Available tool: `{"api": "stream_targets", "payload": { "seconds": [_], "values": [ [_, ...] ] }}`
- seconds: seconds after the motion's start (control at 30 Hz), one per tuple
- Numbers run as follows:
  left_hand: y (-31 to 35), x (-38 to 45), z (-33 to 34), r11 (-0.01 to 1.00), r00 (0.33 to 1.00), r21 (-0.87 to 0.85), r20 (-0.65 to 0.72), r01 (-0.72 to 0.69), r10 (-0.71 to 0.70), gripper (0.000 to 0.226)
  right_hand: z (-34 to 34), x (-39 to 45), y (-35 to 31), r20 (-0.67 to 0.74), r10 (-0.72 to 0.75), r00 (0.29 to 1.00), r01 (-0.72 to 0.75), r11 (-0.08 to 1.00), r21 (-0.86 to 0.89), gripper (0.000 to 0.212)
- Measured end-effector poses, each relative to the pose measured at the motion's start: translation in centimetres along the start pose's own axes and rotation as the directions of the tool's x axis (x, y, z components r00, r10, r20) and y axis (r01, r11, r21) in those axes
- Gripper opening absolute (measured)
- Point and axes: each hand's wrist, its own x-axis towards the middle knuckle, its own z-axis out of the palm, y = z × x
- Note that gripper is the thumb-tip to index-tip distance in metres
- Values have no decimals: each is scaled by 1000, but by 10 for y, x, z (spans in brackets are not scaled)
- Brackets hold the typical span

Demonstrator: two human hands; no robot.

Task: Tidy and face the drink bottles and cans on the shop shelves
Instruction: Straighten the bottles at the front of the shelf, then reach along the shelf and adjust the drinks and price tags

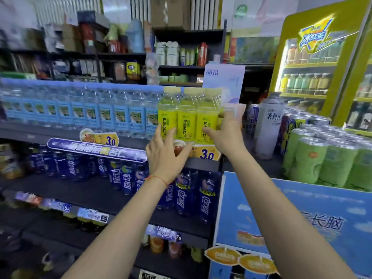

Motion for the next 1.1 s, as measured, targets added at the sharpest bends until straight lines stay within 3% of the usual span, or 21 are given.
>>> {"api": "stream_targets", "payload": {
  "seconds": [0.13, 0.2, 0.3, 0.4, 0.5, 0.6, 0.67, 0.73, 0.8, 0.83, 0.87, 0.93, 1.07, 1.1],
  "values": [
    [-1, -3, -7, 995, 999, -99, 47, 6, -1, 65, 5, -14, -3, -138, -87, 987, 81, 996, -44, 66],
    [-6, -3, -19, 977, 996, -210, 93, 30, -11, 59, 15, -31, -13, -288, -220, 932, 201, 975, -96, 46],
    [-22, -14, -45, 971, 1000, -237, 3, -18, 20, 29, 42, -63, -33, -366, -362, 857, 416, 906, 78, 16],
    [-55, -39, -72, 975, 987, -208, -129, 71, -99, 10, 86, -94, -46, -63, -398, 915, 397, 867, 300, 10],
    [-117, -72, -84, 914, 928, -187, -29, 361, -372, 16, 141, -121, -41, 371, -357, 857, 217, 904, 369, 15],
    [-205, -121, -79, 773, 766, -62, 205, 631, -609, 24, 211, -155, -18, 699, -225, 678, 57, 965, 255, 18],
    [-255, -158, -71, 667, 613, 40, 354, 744, -706, 30, 262, -182, 3, 860, -104, 499, -12, 992, 127, 22],
    [-294, -194, -60, 552, 436, 107, 499, 827, -749, 25, 311, -210, 24, 959, 8, 282, 20, 1000, -14, 31],
    [-331, -223, -47, 519, 348, 145, 589, 842, -729, 18, 355, -240, 45, 990, 112, 86, 99, 988, -121, 37],
    [-349, -235, -40, 501, 322, 141, 612, 854, -722, 18, 376, -255, 56, 986, 168, 24, 108, 980, -169, 40],
    [-367, -246, -33, 468, 293, 133, 624, 874, -724, 18, 398, -268, 70, 976, 219, 2, 86, 972, -219, 42],
    [-401, -262, -19, 400, 235, 128, 633, 907, -737, 21, 437, -291, 91, 947, 320, 31, 19, 947, -320, 44],
    [-461, -277, 4, 358, 151, 177, 677, 917, -720, 23, 513, -314, 114, 858, 484, 172, -123, 875, -468, 28],
    [-472, -275, 7, 351, 130, 193, 686, 916, -716, 21, 532, -316, 120, 823, 533, 198, -190, 844, -501, 39]
  ]
}}
